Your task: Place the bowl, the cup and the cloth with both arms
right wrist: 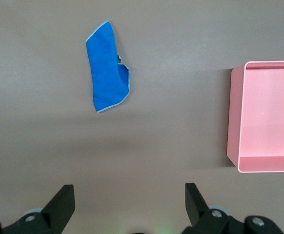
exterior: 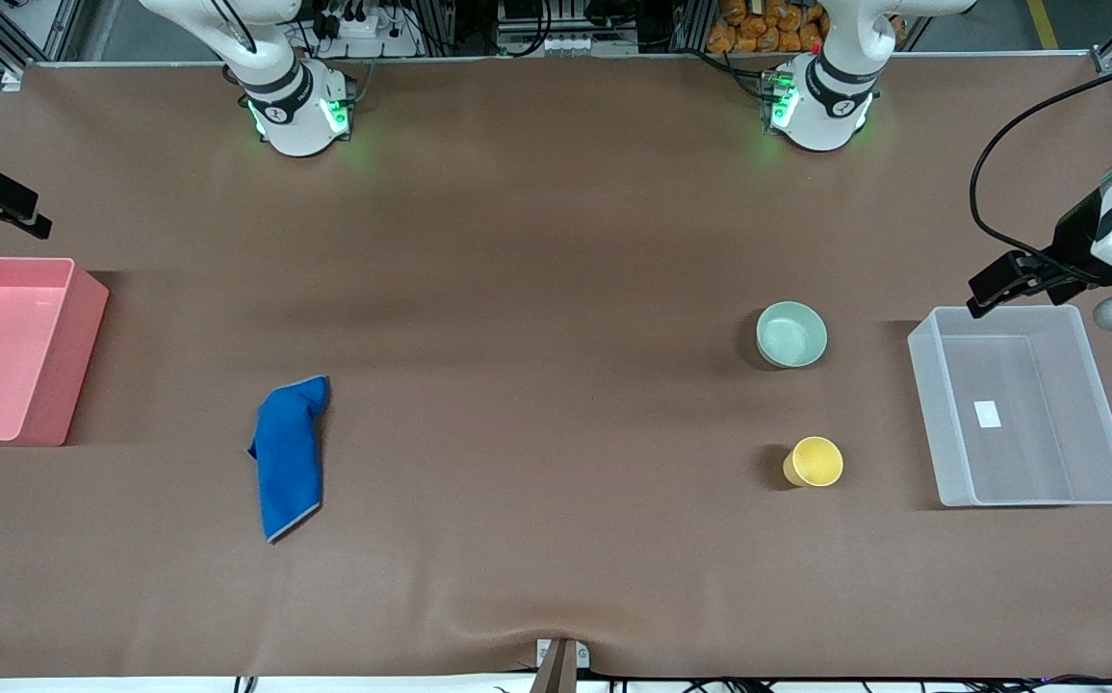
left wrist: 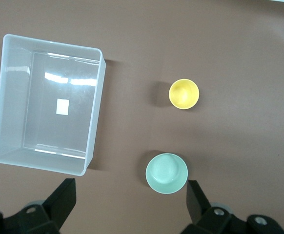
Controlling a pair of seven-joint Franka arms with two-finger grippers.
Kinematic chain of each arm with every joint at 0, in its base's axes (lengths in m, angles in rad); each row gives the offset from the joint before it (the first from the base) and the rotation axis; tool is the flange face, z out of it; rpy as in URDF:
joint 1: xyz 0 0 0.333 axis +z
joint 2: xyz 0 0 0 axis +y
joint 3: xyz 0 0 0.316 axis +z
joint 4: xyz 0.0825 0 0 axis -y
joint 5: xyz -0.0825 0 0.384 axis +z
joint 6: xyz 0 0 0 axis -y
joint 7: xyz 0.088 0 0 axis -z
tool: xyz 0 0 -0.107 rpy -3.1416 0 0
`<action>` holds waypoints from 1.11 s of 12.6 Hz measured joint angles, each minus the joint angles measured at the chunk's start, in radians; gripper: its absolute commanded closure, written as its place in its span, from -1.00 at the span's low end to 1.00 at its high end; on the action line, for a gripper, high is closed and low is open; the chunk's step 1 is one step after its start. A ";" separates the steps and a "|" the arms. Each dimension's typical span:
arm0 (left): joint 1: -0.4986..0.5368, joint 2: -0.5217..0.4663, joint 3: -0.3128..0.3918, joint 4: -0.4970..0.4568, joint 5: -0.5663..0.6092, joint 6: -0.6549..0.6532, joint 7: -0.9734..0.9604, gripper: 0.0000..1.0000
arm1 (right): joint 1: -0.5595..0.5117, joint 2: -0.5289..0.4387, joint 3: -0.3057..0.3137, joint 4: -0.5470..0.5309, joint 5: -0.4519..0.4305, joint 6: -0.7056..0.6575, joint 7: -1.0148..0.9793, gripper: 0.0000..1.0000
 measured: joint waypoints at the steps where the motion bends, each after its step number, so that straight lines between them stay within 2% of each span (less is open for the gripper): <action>1: 0.000 0.000 0.000 0.000 0.000 0.000 0.005 -1.00 | 0.000 0.000 0.000 0.000 0.000 0.000 0.000 -1.00; 14: 0.002 0.040 0.000 -0.006 0.000 -0.003 0.019 -1.00 | 0.000 0.000 -0.004 -0.001 0.000 -0.001 0.000 -1.00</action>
